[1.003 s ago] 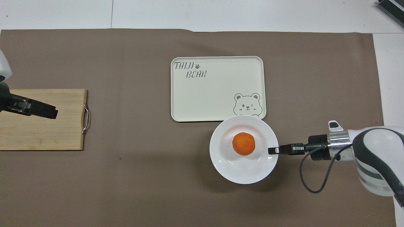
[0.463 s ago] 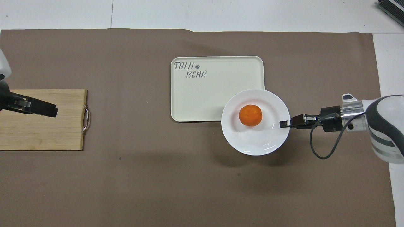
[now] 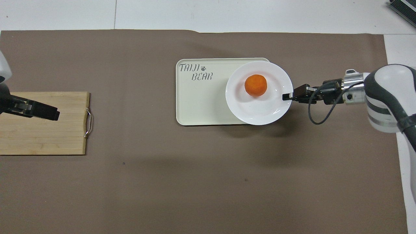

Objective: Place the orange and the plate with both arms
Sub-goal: 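Slide the plate with the right gripper onto the bear tray, then adjust the plate on the tray and open the right gripper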

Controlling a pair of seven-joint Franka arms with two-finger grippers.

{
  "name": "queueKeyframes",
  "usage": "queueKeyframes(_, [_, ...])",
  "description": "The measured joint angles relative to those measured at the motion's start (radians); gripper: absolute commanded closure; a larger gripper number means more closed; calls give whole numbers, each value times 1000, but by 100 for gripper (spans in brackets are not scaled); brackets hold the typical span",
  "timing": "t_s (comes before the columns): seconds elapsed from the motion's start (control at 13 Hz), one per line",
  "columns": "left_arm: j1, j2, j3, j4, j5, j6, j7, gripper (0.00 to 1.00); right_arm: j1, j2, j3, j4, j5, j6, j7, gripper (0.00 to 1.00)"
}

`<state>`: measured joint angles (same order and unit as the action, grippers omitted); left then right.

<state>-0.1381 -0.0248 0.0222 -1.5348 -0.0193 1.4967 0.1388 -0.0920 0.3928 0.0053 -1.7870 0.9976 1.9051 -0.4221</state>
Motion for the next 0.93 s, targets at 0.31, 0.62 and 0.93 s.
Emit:
queueKeyframes(0.31, [0, 0, 0, 0, 0, 0, 0, 0, 139, 102, 16, 125, 40, 170, 162, 100])
queueKeyframes(0.62, [0, 0, 0, 0, 0, 0, 0, 0, 203, 153, 20, 152, 90, 243, 173, 100])
queueKeyframes(0.93, [0, 0, 0, 0, 0, 0, 0, 0, 202, 155, 20, 126, 87, 219, 154, 100])
